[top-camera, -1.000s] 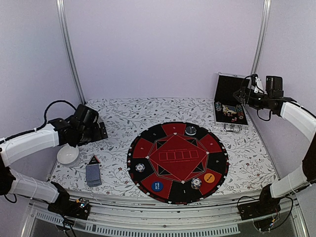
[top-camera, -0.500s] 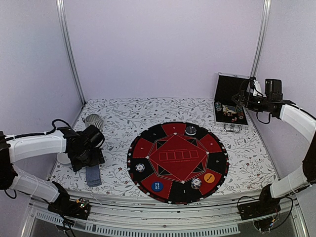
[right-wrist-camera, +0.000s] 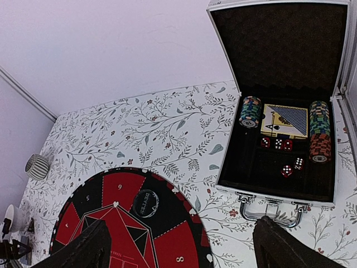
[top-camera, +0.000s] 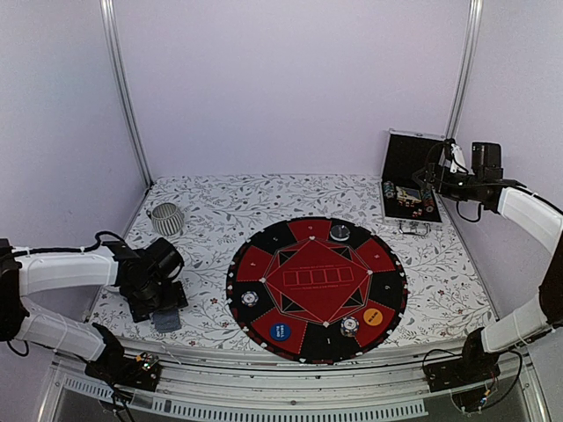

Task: Distribute texas hold em gaming equipment
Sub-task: Pick up the face-down deck piles from the center of the board.

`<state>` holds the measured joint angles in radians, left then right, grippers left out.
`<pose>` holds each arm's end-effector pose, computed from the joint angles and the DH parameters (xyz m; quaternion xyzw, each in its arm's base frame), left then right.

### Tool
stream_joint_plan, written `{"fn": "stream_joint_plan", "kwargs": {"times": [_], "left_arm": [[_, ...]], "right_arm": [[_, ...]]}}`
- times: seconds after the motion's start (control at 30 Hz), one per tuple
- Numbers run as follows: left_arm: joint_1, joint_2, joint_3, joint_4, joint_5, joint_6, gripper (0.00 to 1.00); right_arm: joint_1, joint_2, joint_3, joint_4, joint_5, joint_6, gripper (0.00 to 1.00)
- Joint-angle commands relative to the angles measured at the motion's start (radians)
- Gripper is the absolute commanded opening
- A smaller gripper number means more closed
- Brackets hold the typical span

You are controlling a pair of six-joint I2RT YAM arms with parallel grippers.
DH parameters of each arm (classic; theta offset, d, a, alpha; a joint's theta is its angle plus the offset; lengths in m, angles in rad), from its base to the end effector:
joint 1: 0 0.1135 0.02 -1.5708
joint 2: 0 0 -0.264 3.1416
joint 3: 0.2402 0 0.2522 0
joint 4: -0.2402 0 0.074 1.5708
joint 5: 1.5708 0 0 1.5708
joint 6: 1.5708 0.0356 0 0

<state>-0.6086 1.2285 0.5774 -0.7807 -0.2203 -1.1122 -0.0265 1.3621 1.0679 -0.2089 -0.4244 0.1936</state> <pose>0.1502 -0.0952 0.1538 -0.2544 0.9584 0.0192 0.1281 0.3107 0.0064 0.3068 -0.0141 0.8482 0.2222 0.4806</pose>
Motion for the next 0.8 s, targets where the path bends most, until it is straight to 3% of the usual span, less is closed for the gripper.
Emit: {"fn": "stream_joint_plan", "kwargs": {"times": [0.0,0.57,0.77], "left_arm": [[-0.008,-0.002,-0.04,0.068,0.059,-0.003,0.97],[-0.02,0.031,-0.066,0.092,0.113,0.018,0.81],[-0.021,0.029,-0.08,0.092,0.114,0.019,0.71]], "right_arm": [[0.004,-0.024,-0.007,0.022,-0.004,-0.007,0.9],[0.004,-0.025,-0.01,0.022,0.003,-0.002,0.9],[0.003,-0.024,-0.008,0.021,0.002,0.0,0.9]]}}
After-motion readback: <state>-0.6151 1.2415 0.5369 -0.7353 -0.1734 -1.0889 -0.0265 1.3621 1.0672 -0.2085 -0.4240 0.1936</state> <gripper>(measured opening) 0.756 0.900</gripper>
